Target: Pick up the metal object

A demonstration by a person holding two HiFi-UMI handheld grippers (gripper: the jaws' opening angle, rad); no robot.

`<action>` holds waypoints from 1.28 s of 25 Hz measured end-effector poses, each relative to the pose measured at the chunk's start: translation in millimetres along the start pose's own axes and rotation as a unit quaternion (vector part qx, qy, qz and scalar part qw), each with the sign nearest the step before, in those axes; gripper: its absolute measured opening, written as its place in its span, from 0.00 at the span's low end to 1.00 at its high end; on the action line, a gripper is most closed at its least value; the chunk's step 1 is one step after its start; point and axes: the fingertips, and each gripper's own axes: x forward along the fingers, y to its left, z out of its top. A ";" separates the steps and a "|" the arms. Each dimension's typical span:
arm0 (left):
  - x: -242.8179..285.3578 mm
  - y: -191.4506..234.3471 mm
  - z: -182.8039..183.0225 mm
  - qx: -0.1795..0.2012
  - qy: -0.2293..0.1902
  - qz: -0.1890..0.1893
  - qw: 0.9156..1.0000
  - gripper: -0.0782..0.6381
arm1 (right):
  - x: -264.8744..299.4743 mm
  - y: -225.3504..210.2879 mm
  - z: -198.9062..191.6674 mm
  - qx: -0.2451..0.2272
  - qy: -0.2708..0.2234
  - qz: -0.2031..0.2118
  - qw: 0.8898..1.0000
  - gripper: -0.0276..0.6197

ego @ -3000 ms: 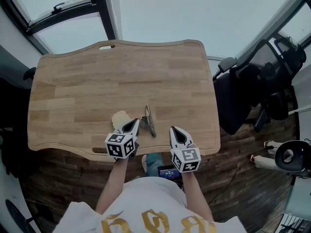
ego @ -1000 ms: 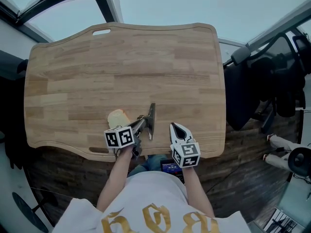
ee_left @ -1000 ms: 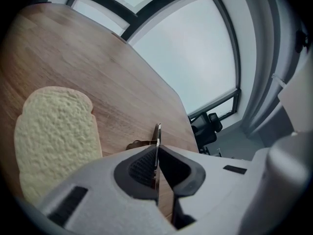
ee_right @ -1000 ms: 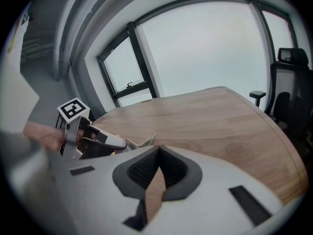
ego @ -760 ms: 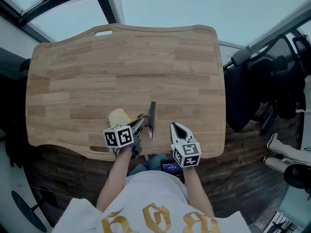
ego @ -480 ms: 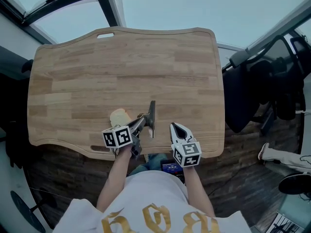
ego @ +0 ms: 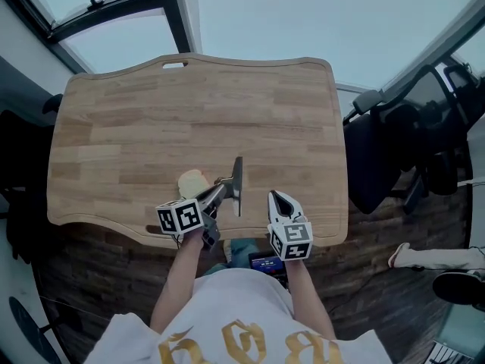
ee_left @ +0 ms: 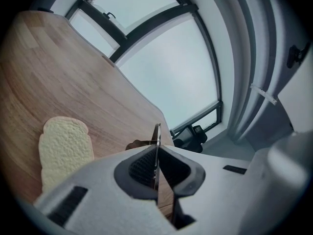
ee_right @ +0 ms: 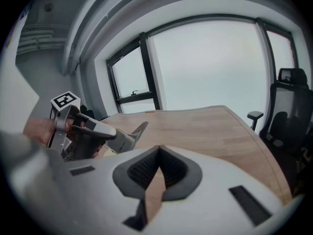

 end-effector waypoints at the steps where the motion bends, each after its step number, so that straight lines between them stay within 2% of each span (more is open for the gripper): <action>1: -3.9 -1.3 0.1 0.002 -0.003 0.000 1.000 0.15 | -3.0 1.1 1.9 -0.001 -0.004 -0.002 1.000 0.06; 22: -68.8 -53.9 30.4 0.010 -0.075 -0.074 0.994 0.15 | -41.9 34.8 51.3 -0.039 -0.076 -0.017 0.996 0.06; 28: -74.5 -77.1 19.2 -0.022 -0.083 -0.116 0.990 0.15 | -53.0 36.4 56.3 -0.039 -0.086 -0.018 0.995 0.06; 32: -75.3 -79.9 18.6 -0.021 -0.082 -0.118 0.989 0.15 | -58.8 34.5 57.1 -0.039 -0.090 -0.022 0.995 0.06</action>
